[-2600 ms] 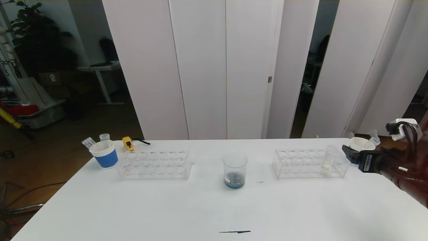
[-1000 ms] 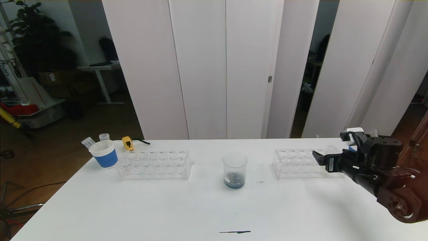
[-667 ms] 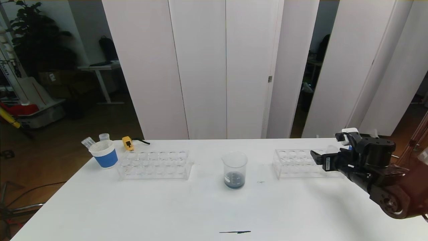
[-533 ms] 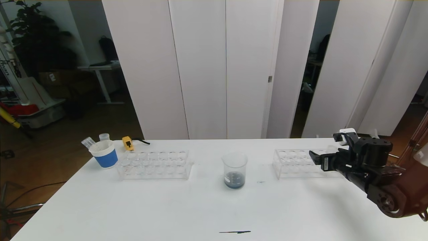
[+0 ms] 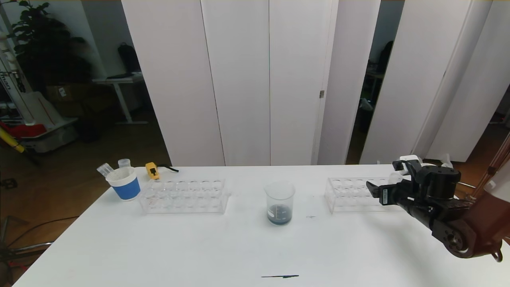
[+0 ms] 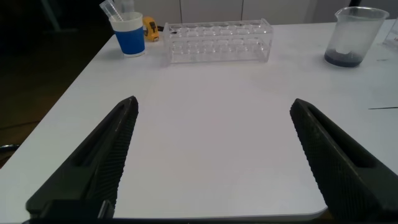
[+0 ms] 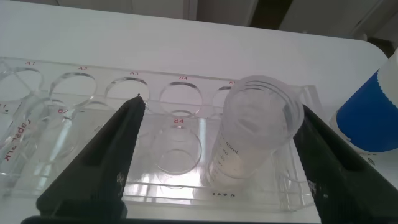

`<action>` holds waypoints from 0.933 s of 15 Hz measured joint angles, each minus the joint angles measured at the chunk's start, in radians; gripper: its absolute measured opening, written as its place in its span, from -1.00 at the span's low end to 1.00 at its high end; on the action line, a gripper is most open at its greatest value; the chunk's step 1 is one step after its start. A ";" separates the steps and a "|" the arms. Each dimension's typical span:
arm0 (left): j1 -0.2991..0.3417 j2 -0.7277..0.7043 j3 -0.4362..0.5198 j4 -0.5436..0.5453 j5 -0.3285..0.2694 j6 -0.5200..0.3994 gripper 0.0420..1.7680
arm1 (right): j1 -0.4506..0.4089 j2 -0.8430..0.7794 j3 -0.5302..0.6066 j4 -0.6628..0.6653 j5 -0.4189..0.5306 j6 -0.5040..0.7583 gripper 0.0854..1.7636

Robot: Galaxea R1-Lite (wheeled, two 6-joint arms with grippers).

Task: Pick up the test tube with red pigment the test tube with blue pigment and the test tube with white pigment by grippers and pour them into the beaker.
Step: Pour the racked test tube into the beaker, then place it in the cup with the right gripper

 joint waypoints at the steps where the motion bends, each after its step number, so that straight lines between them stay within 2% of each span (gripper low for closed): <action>1: 0.000 0.000 0.000 0.000 0.000 0.000 0.98 | 0.001 0.000 0.000 0.000 0.000 0.001 0.40; 2: 0.000 0.000 0.000 0.000 0.000 0.000 0.98 | 0.000 0.000 -0.001 -0.002 -0.004 0.002 -0.16; 3: -0.001 0.000 0.000 0.000 0.000 0.000 0.98 | -0.001 0.001 -0.001 -0.003 -0.004 0.003 -0.53; 4: 0.002 0.000 0.000 0.000 0.000 0.000 0.98 | 0.000 0.001 -0.001 -0.007 -0.005 0.007 -0.57; 5: -0.001 0.000 0.000 0.000 0.000 0.000 0.98 | 0.001 0.001 0.000 -0.010 -0.003 0.010 -0.27; 6: 0.000 0.000 0.000 0.000 0.000 0.000 0.98 | 0.001 0.002 0.000 -0.012 -0.003 0.014 -0.28; 7: 0.000 0.000 0.000 0.000 0.000 0.000 0.98 | 0.000 0.002 -0.001 -0.013 -0.001 0.015 -0.40; 14: 0.000 0.000 0.000 0.000 0.000 0.000 0.98 | 0.000 0.001 -0.009 -0.010 0.001 0.046 -0.41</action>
